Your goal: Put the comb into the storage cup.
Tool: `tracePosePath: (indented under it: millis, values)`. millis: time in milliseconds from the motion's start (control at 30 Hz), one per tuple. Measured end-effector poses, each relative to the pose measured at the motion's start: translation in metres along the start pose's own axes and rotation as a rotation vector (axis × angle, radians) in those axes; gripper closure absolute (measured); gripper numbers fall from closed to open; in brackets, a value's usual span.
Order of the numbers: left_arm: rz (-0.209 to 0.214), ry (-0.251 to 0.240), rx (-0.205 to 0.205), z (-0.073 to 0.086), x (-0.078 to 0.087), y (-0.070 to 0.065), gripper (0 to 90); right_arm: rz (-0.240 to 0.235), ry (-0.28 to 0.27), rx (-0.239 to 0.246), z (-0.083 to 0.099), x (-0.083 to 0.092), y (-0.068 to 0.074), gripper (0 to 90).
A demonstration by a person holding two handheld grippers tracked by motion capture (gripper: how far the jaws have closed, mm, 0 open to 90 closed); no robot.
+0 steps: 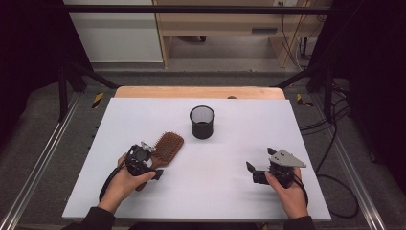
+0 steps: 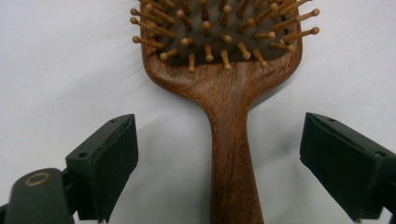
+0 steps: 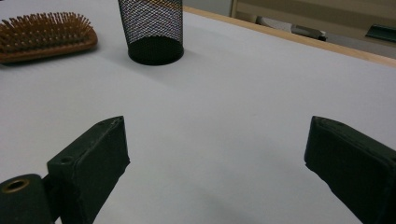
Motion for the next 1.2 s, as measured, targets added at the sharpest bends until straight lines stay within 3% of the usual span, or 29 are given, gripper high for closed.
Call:
tracePosePath:
  millis: [267, 500, 700, 800, 1033, 1200]
  values:
    - [0.0, 0.006, 0.004, -0.0005, 0.0018, -0.001, 17.9, -0.001, 0.0, 0.0, -0.0001, 0.0001, 0.0002, 6.3]
    - [-0.003, -0.022, 0.016, -0.0051, 0.0046, 0.0005, 22.4, -0.002, 0.005, 0.002, 0.0007, -0.0004, 0.0007, 6.3]
    - [-0.008, -0.003, 0.016, -0.0011, 0.0038, 0.0012, 22.8, 0.0, 0.008, -0.001, 0.0012, 0.0, 0.0005, 6.3]
    - [-0.008, -0.02, 0.025, -0.0023, 0.0047, 0.0026, 23.6, -0.007, 0.006, 0.003, 0.0011, -0.0003, 0.0015, 6.3]
    - [0.001, -0.028, 0.025, -0.0048, 0.0064, 0.0021, 33.9, -0.008, 0.008, 0.009, 0.0012, -0.001, 0.0023, 6.0]
    - [0.005, -0.02, 0.055, -0.0036, 0.0043, 0.0052, 40.3, -0.006, 0.007, 0.01, 0.0011, -0.0011, 0.0023, 5.9]
Point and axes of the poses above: each handheld gripper's, and its own axes: x roughly backward along the jaws, z roughly out of its underside, y roughly to its left, the point moved 7 cm from there along -x, roughly forward along the jaws, and after that the axes turned 11 degrees about -y, right-handed, at the moved point
